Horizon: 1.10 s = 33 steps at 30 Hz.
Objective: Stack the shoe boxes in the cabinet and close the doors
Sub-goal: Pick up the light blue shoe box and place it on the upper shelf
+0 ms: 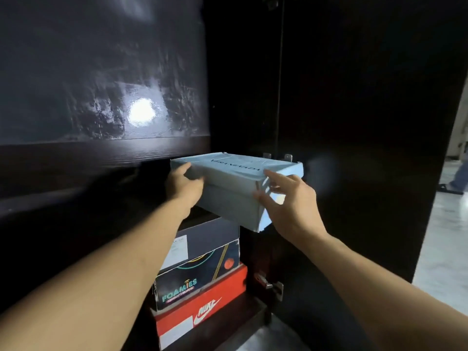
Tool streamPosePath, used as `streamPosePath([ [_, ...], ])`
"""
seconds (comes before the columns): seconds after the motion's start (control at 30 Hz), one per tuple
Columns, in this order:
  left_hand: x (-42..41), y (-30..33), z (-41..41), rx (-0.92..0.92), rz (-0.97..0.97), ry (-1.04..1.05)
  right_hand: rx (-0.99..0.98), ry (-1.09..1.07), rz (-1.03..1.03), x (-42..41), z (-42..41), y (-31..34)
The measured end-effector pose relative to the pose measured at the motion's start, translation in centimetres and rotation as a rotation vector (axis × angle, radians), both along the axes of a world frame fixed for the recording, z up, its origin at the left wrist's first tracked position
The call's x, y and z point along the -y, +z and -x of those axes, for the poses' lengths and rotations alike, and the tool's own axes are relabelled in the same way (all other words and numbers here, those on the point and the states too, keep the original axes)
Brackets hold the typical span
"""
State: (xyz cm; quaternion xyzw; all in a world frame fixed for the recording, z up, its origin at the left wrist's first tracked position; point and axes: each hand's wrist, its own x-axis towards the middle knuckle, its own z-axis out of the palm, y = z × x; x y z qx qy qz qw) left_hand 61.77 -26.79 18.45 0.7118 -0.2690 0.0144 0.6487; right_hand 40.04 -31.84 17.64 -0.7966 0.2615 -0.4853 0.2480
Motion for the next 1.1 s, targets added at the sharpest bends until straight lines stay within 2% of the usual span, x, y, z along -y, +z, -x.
streamPosePath([
  [0.07,0.4,-0.2,0.4,-0.012,0.005,-0.04,0.043,0.086,-0.035,1.2,-1.4,0.4],
  [0.2,-0.1,-0.7,2.6,-0.055,-0.023,-0.181,-0.129,-0.141,0.133,4.2,-3.9,0.6],
  [0.37,0.0,-0.6,3.4,-0.006,-0.111,-0.273,-0.211,-0.146,0.127,5.6,-6.7,0.7],
  [0.47,0.4,-0.5,2.0,0.061,-0.146,-0.197,-0.235,-0.131,0.147,6.1,-8.2,0.8],
  [0.6,1.0,-0.7,-0.1,0.159,-0.222,-0.029,-0.352,-0.058,0.075,7.0,-9.7,0.9],
  [0.77,1.5,-0.8,-0.3,0.196,-0.317,0.044,-0.489,-0.011,0.073,7.6,-9.2,1.0],
  [1.0,0.9,-1.0,3.6,0.284,-0.387,0.199,-0.516,-0.04,0.019,7.1,-3.3,1.8],
  [1.1,0.4,-0.8,5.9,0.26,-0.41,0.165,-0.565,-0.085,0.013,6.5,1.2,2.1],
])
